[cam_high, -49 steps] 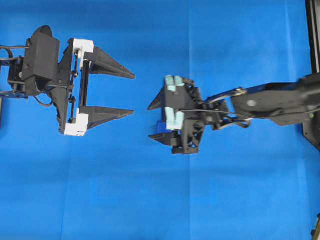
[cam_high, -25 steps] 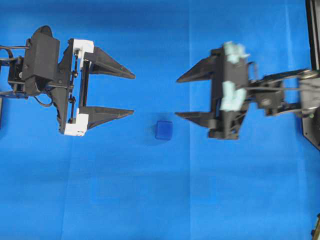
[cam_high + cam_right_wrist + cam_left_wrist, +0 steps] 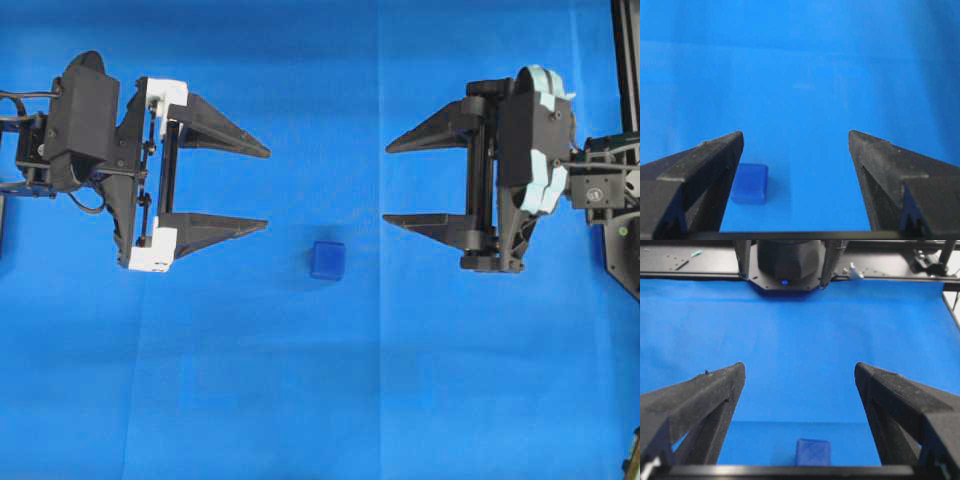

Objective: Handover the blue block to the right arm after grasping it with the left arm, then place it in the designated position.
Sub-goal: 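Open the right gripper and retract it from the cube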

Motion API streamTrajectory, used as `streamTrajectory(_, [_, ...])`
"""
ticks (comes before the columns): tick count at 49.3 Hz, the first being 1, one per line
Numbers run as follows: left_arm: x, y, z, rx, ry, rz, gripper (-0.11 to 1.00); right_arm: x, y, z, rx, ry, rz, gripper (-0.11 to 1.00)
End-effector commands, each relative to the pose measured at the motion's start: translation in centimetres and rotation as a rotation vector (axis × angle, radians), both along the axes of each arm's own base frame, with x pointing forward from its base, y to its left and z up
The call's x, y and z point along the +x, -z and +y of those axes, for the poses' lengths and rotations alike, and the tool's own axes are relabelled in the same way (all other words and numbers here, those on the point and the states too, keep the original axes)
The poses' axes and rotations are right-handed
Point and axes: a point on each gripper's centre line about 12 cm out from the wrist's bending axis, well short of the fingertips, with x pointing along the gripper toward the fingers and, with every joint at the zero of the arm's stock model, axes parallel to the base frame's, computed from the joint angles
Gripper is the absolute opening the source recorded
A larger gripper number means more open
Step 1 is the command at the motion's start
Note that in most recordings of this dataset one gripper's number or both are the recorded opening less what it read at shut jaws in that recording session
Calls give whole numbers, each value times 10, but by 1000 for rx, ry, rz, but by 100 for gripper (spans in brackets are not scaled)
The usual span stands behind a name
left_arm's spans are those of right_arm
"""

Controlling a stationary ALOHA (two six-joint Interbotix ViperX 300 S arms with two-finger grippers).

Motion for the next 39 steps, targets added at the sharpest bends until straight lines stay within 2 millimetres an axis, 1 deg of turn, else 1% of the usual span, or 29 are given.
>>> streamTrajectory(1, [1, -16, -1, -4, 1, -49, 93, 2, -8, 1, 2, -17, -42, 76])
streamTrajectory(8, [0, -15, -1, -6, 1, -47, 93, 5, -12, 0, 9, -43, -99, 76])
streamTrajectory(17, [0, -15, -1, -6, 1, -47, 93, 5, -9, 0, 12, -99, -180, 76])
streamTrajectory(29, [0, -16, -1, -6, 1, -49, 93, 1, 0, -8, 42, -130, -256, 76])
streamTrajectory(35, [0, -15, -1, -6, 1, -47, 93, 0, 6, -11, 49, -133, -263, 76])
streamTrajectory(39, [0, -16, -1, -4, 1, -49, 93, -1, 7, -12, 52, -134, -266, 76])
